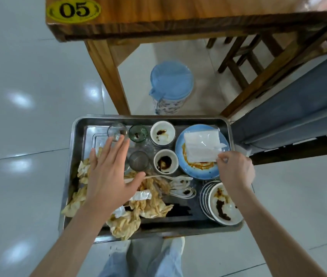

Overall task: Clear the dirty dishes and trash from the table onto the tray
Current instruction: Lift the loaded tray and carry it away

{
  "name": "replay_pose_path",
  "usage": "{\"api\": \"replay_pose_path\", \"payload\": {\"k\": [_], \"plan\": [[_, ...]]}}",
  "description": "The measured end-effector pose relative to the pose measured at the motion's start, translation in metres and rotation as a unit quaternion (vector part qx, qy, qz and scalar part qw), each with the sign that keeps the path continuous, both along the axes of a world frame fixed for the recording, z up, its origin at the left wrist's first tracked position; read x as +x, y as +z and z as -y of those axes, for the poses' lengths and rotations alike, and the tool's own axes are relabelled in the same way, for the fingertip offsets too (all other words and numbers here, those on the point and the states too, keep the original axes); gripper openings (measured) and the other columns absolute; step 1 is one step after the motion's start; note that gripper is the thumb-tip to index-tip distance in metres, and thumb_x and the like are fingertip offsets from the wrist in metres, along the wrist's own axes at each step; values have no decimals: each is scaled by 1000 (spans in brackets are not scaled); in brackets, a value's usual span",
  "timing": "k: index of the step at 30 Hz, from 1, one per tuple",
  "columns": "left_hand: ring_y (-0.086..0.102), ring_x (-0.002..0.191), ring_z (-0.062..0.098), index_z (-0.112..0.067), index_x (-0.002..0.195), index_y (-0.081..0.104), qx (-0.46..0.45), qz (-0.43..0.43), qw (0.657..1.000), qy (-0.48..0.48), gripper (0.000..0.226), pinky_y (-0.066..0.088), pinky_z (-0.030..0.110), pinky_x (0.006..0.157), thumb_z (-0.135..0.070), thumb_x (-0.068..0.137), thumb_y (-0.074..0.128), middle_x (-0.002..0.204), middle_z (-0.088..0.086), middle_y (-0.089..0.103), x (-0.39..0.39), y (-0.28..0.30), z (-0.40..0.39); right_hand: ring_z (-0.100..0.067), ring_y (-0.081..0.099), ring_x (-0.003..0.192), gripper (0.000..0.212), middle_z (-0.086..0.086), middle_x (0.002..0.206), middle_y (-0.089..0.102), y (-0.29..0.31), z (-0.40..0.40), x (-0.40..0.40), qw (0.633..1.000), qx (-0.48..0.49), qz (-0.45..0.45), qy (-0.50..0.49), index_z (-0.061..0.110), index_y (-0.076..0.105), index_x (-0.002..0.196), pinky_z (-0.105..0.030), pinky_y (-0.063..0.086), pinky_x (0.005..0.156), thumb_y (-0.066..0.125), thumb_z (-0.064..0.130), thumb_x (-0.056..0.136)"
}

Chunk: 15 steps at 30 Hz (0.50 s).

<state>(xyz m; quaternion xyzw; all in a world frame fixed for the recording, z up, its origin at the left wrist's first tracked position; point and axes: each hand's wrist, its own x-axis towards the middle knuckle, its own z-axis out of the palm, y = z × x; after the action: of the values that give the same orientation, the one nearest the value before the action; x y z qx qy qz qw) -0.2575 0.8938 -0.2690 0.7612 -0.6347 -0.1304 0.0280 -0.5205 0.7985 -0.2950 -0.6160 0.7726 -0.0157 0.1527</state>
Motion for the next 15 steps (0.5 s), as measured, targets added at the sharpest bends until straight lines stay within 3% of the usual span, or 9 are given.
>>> {"api": "replay_pose_path", "payload": {"k": [6, 10, 13, 15], "plan": [[13, 143, 22, -17, 146, 28, 4, 5, 1000, 15, 83, -3, 45, 111, -63, 78, 41, 154, 2, 24, 9, -8, -2, -16, 56, 85, 28, -4, 107, 65, -9, 3, -2, 996, 79, 36, 14, 23, 66, 113, -25, 45, 66, 65, 20, 85], [15, 143, 24, -16, 145, 30, -6, 7, 1000, 25, 83, -2, 45, 111, -62, 78, 42, 153, 3, 26, 15, -13, 2, -15, 55, 99, 29, -1, 127, 59, -5, 5, -10, 996, 55, 69, 28, 22, 67, 112, -23, 46, 73, 67, 19, 83], [13, 143, 23, -16, 146, 27, -7, 0, 999, 35, 81, -3, 45, 111, -61, 80, 39, 153, 3, 25, 21, -18, -2, -13, 58, 90, 22, -3, 119, 65, -1, 5, -15, 995, 8, 95, 8, 18, 70, 107, -16, 45, 61, 64, 17, 86], [12, 144, 24, -15, 146, 26, -10, -9, 999, 46, 75, -1, 46, 112, -58, 86, 40, 154, 4, 24, 26, -22, -7, -14, 59, 83, 21, -5, 106, 70, 1, 5, -17, 994, -19, 108, -27, 16, 72, 104, -20, 44, 62, 60, 18, 87]]}}
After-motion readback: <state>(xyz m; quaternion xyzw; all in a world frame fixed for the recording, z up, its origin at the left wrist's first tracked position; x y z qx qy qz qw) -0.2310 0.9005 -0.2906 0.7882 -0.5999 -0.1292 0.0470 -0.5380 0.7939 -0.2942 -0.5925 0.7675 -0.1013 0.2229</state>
